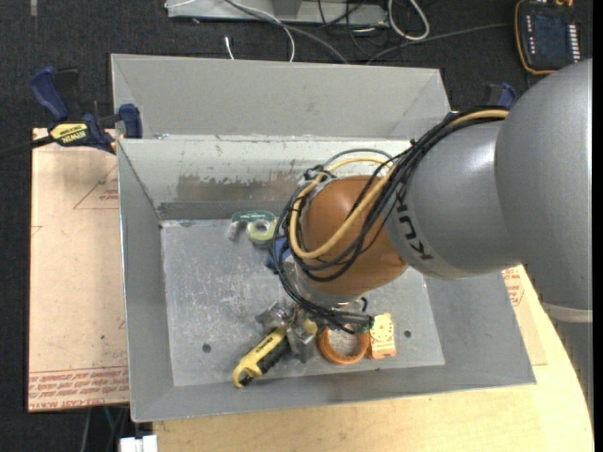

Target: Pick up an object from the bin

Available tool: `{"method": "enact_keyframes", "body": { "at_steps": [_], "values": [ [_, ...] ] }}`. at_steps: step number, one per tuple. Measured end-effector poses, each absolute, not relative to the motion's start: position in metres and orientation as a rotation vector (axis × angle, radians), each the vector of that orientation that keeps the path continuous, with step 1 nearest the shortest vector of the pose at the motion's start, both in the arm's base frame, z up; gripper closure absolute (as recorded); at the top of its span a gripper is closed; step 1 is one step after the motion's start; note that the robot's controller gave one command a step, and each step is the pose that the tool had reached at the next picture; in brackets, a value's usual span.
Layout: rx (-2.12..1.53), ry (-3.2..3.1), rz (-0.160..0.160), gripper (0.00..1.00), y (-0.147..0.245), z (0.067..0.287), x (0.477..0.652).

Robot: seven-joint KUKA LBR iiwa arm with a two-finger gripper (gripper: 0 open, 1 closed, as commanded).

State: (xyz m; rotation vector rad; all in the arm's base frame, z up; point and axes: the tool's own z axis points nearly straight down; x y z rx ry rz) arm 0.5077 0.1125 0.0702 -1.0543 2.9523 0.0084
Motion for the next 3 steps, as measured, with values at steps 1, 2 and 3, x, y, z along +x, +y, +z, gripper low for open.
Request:
{"method": "enact_keyframes", "body": {
  "at_steps": [1, 2, 3],
  "values": [
    [-1.054, 2.953, 0.009, 1.0, 0.112, 0.07, 0.508],
    [-1.054, 2.958, 0.01, 1.0, 0.112, 0.082, 0.506],
    [-1.051, 2.958, 0.011, 1.0, 0.113, 0.103, 0.506]
  ]
}}
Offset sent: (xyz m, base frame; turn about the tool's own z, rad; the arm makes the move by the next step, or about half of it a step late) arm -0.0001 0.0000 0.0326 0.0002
